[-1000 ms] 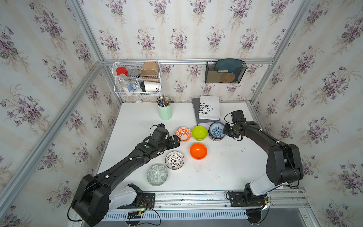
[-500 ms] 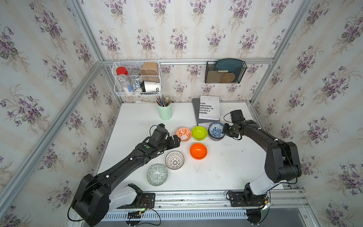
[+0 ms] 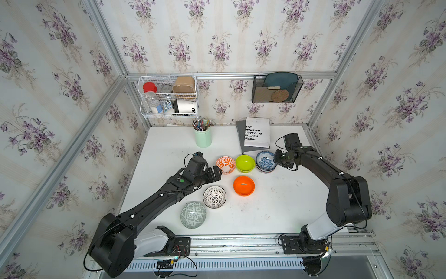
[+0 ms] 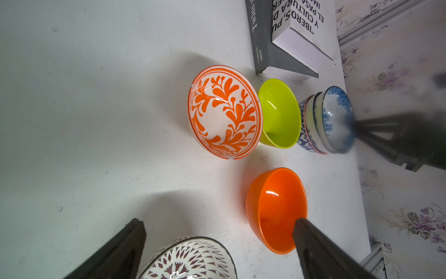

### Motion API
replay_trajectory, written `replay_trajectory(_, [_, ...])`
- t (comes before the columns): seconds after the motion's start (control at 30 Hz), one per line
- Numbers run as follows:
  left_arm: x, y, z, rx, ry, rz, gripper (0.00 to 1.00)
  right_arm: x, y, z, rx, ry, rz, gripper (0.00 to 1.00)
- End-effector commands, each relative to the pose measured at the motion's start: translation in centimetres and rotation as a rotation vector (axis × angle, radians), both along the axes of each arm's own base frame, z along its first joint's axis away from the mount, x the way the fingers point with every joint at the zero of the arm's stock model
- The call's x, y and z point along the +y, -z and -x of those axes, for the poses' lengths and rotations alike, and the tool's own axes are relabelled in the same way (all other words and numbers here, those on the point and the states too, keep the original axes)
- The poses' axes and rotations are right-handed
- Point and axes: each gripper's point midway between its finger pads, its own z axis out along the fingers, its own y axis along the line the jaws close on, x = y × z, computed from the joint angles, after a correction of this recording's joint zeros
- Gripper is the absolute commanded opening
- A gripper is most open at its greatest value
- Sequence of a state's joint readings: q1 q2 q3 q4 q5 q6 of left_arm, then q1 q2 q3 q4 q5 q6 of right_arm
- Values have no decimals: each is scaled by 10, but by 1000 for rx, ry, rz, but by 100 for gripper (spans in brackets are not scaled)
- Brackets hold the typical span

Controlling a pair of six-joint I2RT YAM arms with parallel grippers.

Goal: Stack the bowls
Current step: Place the bowl on the bowl.

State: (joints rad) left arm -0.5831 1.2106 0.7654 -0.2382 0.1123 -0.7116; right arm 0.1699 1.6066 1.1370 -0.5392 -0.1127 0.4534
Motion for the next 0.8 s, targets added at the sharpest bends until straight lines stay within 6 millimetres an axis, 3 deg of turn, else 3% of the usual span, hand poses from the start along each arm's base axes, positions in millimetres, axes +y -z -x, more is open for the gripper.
replay_trajectory(0.0, [-2, -4, -3, -17, -2, 13, 100, 0, -2, 1, 3, 6, -4, 30])
replay_trajectory(0.1, [-1, -4, -3, -18, -3, 13, 100, 0, -6, 2, -1, 7, -5, 31])
replay_trajectory(0.3, [-1, -3, -2, -5, -2, 6, 100, 1, -45, 11, -83, 15, -19, 38])
replay_trajectory(0.43, [2, -2, 0, 30, -8, -22, 100, 9, -64, 27, -121, -4, -51, 45])
replay_trajectory(0.63, [13, -3, 9, 115, -12, -90, 100, 53, -73, 65, -155, -99, -120, 50])
replay_trajectory(0.77, [22, 0, 20, 161, -6, -109, 100, 90, -64, 92, -135, -173, -142, 53])
